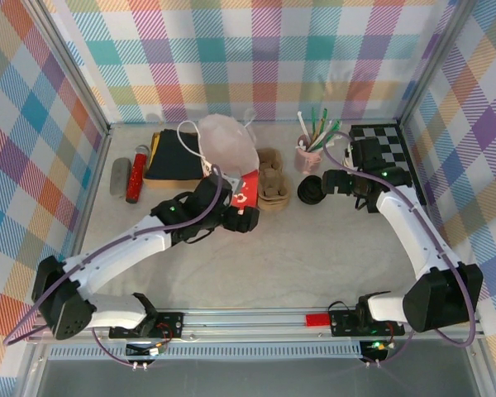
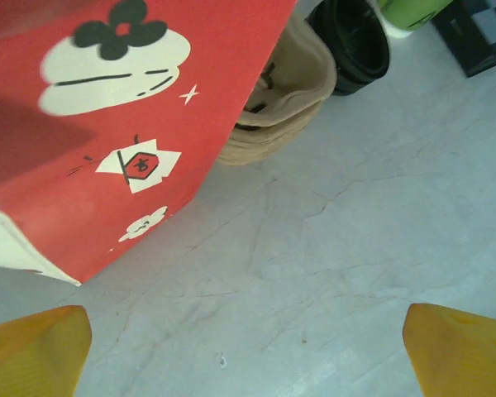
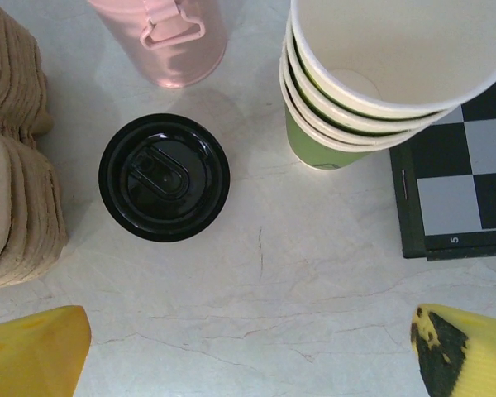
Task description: Pack the takeout coffee
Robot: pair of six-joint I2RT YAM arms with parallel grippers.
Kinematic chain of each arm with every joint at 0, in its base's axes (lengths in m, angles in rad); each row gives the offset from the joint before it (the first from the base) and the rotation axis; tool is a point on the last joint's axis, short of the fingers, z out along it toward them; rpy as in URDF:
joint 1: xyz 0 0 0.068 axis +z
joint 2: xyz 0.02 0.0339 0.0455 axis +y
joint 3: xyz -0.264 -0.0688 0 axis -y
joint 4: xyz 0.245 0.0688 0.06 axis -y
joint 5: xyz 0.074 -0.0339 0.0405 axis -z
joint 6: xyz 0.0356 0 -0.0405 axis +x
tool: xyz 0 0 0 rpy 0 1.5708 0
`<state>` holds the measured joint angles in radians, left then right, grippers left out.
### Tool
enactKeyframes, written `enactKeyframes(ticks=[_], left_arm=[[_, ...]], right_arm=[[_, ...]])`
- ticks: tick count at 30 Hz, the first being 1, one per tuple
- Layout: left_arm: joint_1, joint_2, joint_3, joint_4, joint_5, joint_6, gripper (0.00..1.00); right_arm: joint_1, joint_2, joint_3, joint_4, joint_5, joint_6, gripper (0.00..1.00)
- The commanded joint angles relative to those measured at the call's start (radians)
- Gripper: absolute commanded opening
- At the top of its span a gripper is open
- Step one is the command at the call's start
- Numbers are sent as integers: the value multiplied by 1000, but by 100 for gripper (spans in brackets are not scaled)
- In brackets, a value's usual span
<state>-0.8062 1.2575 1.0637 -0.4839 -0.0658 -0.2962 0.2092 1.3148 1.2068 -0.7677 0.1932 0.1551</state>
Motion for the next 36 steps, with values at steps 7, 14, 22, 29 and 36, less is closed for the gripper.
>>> enactKeyframes(ticks=[7, 14, 22, 29, 36], left_arm=[[-33, -130, 8, -121, -72, -26, 98], [-140, -189, -35, -128, -131, -54, 98], [-320, -247, -221, 22, -199, -154, 98], [-337, -309, -380, 143, -163, -206, 98], [-336, -301, -458, 197, -169, -224, 99]], right_arm=[[5, 46, 92, -52, -58, -47, 99], [4, 53, 120, -38, -19, -151, 99], [-5, 177, 280, -119, -16, -167, 100], [-14, 278, 385, -189, -18, -168, 96], [-22, 364, 452, -219, 9, -183, 91]])
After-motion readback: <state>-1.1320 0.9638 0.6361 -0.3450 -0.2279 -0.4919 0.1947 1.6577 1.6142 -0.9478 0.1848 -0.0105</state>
